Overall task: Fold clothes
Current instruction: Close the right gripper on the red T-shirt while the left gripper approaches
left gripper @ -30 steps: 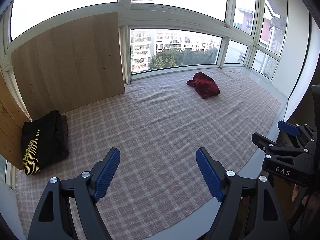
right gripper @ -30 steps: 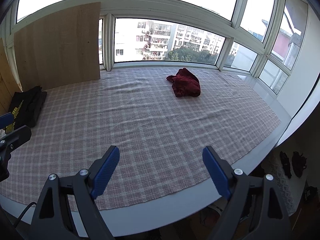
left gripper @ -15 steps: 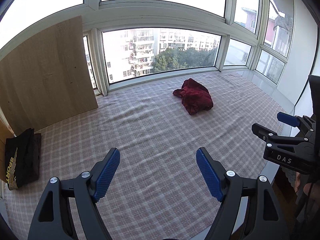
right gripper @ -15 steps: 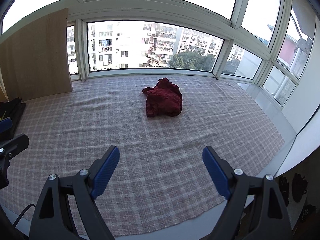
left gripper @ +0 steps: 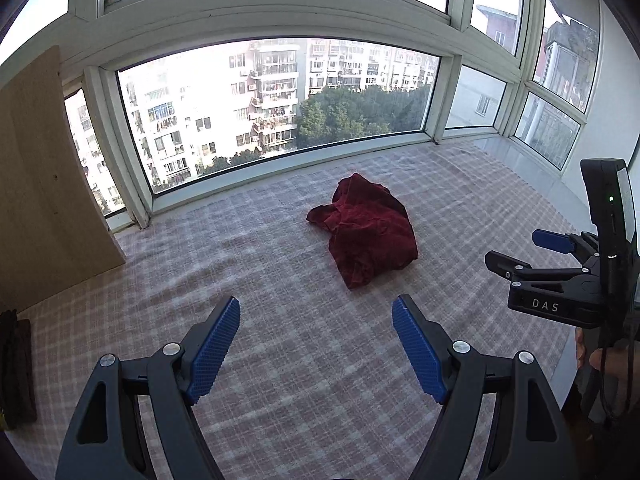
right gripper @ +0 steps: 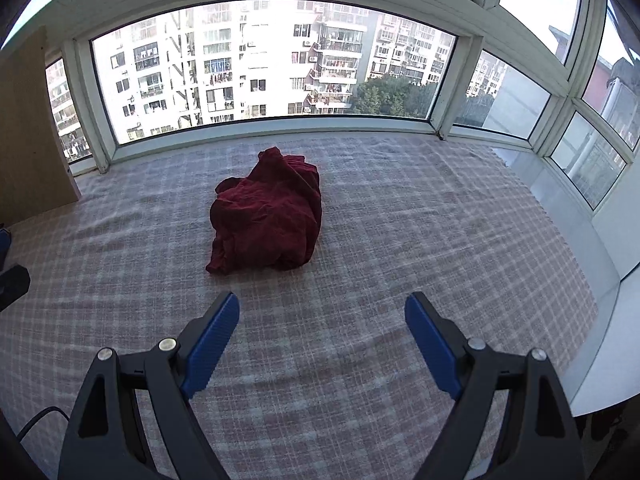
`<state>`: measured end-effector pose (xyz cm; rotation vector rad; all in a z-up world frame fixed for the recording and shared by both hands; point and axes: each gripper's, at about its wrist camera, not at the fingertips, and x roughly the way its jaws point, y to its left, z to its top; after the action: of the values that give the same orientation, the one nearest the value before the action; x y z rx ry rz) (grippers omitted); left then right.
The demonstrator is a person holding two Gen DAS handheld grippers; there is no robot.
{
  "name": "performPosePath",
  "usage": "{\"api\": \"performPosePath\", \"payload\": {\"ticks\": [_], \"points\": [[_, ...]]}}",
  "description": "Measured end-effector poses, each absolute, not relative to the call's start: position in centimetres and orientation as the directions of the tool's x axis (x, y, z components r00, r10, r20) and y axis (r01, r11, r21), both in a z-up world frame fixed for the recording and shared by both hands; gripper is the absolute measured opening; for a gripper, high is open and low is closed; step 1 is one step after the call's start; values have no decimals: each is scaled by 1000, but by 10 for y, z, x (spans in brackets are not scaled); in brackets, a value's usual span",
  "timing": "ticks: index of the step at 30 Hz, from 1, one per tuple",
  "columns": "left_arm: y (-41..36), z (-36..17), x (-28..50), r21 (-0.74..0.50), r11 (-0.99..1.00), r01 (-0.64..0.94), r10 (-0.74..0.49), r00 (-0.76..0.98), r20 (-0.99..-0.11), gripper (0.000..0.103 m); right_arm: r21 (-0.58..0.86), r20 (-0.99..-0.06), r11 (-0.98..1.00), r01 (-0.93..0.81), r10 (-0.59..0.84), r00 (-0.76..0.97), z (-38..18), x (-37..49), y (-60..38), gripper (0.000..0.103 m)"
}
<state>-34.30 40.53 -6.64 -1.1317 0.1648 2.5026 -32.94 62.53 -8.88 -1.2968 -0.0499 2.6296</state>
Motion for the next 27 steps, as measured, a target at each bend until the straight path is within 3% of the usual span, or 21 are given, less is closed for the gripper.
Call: {"api": "performPosePath", "payload": {"ticks": [13, 22, 27], "points": [[461, -155, -475, -214, -898, -384, 379, -431, -819, 77, 15, -839, -998, -53, 16, -544, -150, -449, 680, 85], [489, -199, -509, -318, -877, -361, 436, -317, -842, 77, 47, -858, -999, -5, -38, -513, -175, -492, 693, 85], [497, -209, -513, -293, -883, -367, 414, -318, -853, 75, 15, -866, -1000, 23, -24, -500, -186, -504, 688, 85]]}}
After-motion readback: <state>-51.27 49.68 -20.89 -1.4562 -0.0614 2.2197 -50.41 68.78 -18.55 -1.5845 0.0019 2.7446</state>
